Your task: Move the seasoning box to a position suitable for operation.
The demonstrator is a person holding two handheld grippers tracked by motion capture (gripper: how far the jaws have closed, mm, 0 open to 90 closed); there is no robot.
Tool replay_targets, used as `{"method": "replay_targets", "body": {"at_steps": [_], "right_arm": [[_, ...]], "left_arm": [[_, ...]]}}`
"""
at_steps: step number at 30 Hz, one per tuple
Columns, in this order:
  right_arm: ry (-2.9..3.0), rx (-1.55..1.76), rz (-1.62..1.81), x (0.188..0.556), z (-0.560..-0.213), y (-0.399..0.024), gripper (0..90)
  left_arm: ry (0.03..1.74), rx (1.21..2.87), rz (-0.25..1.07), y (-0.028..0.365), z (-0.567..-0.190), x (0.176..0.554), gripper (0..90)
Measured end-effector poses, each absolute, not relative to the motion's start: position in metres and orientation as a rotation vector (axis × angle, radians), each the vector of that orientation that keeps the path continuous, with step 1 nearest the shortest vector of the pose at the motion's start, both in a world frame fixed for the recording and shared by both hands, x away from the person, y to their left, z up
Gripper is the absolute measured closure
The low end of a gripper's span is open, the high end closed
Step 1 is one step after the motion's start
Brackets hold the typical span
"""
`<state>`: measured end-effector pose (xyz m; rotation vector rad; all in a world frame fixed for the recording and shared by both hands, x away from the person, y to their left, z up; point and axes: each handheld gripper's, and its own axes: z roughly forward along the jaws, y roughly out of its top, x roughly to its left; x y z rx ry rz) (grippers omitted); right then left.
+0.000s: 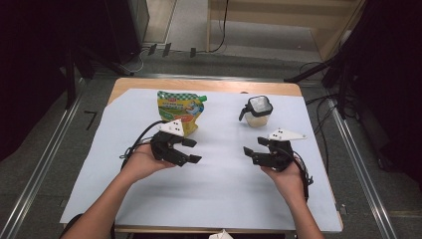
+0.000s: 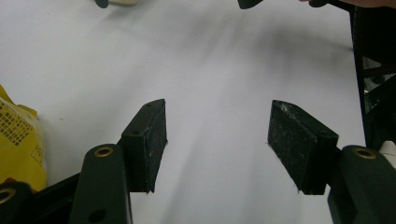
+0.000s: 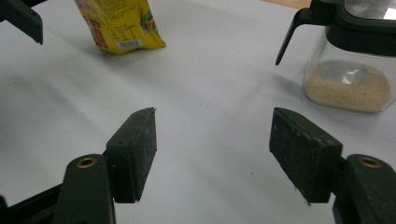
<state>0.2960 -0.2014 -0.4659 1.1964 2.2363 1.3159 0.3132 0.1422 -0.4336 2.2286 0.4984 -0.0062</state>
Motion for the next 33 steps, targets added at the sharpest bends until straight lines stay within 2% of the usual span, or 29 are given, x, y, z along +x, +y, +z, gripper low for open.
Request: {"method": "replay_targets", "body": {"at_steps": [12,23,26,30,33], "right_arm": [[2.224,1.239,1.284,0.308,-0.471,-0.2,35.5],[2.128,1.336,1.224,0.345,-0.471,-0.208,34.9],[2.127,1.371,1.187,0.358,-0.475,-0.215,30.4],[2.085,1.398,1.158,0.379,-0.485,-0.219,19.8],[2.061,1.408,1.149,0.386,-0.488,-0.219,17.6]], "left_arm": [[0.499,2.213,-0.013,0.144,-0.433,0.314,38.3],[0.498,2.215,-0.008,0.143,-0.434,0.308,38.3],[0.503,2.217,-0.015,0.143,-0.436,0.306,38.2],[0.51,2.223,-0.015,0.144,-0.438,0.304,37.9],[0.528,2.215,-0.037,0.148,-0.439,0.303,37.6]]}}
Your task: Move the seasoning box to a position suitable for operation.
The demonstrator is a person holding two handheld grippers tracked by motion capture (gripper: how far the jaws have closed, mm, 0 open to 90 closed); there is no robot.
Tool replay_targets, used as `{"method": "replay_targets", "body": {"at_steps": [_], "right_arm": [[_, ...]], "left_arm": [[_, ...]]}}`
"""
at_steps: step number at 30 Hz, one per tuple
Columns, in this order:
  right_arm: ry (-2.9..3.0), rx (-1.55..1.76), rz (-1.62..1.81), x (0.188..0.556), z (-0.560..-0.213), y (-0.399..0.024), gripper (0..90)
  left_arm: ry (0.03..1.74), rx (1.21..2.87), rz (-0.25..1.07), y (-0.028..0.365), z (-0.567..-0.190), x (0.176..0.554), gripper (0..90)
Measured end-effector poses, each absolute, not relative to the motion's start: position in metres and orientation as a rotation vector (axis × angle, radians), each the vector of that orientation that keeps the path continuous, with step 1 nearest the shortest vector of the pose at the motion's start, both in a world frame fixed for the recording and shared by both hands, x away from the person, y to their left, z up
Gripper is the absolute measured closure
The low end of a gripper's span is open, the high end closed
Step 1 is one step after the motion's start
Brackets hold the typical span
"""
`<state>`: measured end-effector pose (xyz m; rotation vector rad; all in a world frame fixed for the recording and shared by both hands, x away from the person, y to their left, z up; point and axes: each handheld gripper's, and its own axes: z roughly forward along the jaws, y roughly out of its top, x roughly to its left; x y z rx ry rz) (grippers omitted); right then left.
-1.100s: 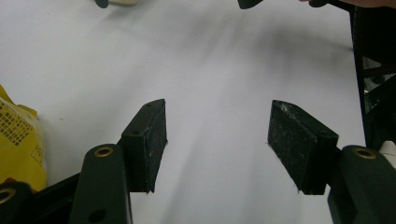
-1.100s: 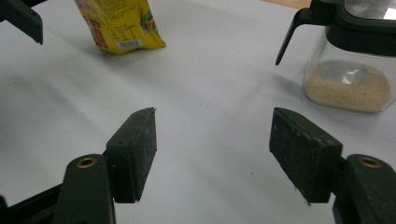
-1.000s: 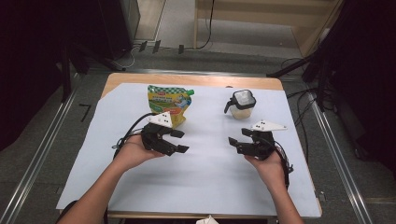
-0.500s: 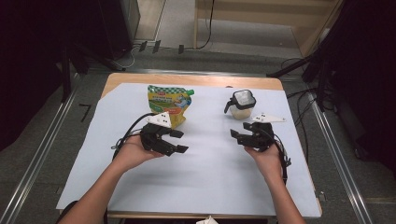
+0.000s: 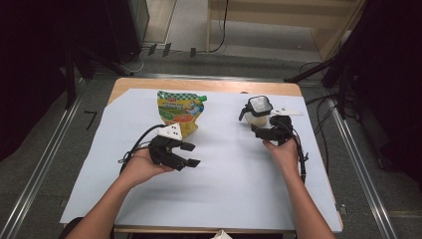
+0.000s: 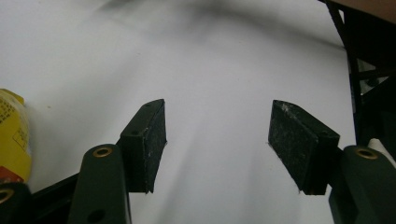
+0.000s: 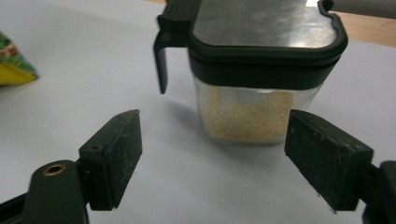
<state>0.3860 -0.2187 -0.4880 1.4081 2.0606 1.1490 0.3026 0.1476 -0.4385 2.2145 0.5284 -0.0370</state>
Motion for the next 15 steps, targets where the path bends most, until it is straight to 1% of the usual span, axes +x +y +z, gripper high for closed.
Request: {"method": "replay_targets", "body": {"at_steps": [1,7,11,15], "right_arm": [[2.052,1.418,1.131,0.394,-0.492,-0.219,16.6],[2.006,1.438,1.121,0.408,-0.498,-0.222,15.7],[1.971,1.433,1.164,0.415,-0.499,-0.223,13.4],[1.956,1.437,1.167,0.42,-0.503,-0.218,13.4]], "left_arm": [[0.544,2.214,-0.036,0.149,-0.439,0.3,37.2],[0.561,2.213,-0.012,0.152,-0.438,0.293,37.1],[0.557,2.221,-0.009,0.154,-0.44,0.289,36.8],[0.561,2.217,-0.008,0.156,-0.441,0.286,36.0]]}}
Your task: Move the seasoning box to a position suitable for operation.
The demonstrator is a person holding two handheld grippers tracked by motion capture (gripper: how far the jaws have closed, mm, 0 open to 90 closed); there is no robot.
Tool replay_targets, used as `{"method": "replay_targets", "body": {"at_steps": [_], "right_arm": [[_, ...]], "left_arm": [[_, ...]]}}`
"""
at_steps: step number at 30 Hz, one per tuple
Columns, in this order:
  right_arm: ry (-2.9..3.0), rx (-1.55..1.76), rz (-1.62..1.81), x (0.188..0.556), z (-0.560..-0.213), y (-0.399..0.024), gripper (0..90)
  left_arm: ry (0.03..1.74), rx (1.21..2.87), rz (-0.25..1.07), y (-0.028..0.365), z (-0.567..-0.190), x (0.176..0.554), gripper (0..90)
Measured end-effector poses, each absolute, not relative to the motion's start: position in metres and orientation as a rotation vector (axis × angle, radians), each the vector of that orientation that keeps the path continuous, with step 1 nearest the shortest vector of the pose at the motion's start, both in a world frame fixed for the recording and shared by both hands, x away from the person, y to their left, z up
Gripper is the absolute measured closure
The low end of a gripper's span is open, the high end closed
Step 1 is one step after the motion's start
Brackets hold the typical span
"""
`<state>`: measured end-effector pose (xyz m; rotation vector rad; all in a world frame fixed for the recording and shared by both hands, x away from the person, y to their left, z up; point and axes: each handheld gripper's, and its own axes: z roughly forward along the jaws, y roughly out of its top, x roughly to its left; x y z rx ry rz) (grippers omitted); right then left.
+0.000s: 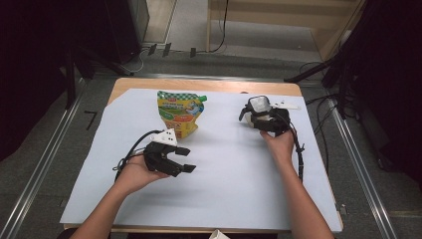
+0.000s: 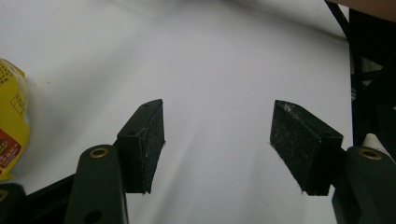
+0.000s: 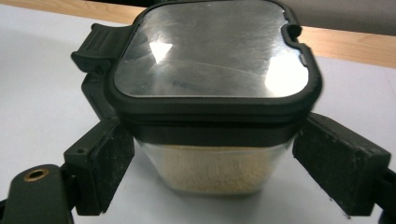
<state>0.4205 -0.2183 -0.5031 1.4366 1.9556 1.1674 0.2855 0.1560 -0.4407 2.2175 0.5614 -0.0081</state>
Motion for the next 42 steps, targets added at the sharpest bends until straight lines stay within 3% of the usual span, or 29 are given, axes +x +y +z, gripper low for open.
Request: {"method": "replay_targets", "body": {"at_steps": [19,42], "right_arm": [[1.898,1.397,1.163,0.435,-0.52,-0.206,14.4],[1.883,1.366,1.165,0.43,-0.512,-0.21,15.6]], "left_arm": [[0.566,2.223,-0.026,0.155,-0.444,0.288,35.7],[0.579,2.204,-0.058,0.153,-0.448,0.294,36.7]]}}
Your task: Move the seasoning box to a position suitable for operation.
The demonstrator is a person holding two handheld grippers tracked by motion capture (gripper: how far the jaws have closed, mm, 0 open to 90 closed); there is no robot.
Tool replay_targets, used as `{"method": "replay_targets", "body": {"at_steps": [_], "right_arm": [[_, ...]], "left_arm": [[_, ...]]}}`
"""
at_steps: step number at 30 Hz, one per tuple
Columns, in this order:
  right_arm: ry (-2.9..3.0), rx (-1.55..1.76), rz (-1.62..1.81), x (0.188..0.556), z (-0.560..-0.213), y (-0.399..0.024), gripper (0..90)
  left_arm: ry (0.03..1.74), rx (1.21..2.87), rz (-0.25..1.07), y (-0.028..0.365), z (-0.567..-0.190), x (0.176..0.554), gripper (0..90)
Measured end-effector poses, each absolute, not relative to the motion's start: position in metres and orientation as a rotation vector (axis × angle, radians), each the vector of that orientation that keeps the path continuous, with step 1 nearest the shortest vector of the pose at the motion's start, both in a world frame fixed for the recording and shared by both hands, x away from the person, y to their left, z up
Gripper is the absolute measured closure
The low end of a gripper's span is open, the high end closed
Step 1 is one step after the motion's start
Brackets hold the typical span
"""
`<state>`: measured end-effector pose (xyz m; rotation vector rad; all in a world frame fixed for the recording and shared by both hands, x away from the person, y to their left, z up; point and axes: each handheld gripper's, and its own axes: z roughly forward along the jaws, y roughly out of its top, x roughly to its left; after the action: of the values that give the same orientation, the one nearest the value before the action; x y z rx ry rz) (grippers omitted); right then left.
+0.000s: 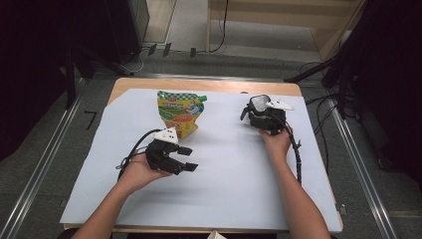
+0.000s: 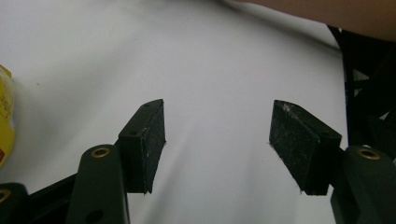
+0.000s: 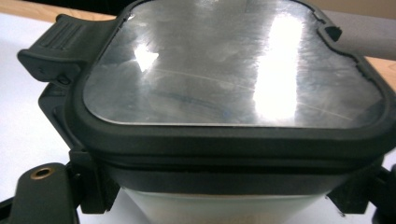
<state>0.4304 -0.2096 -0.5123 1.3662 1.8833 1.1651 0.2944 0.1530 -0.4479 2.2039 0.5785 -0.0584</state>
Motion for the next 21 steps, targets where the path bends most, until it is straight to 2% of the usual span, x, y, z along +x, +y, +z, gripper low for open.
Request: {"method": "replay_targets", "body": {"at_steps": [21], "right_arm": [[1.95,1.311,1.236,0.396,-0.491,-0.203,15.6]], "left_arm": [[0.562,2.218,-0.057,0.145,-0.451,0.305,37.7]]}}
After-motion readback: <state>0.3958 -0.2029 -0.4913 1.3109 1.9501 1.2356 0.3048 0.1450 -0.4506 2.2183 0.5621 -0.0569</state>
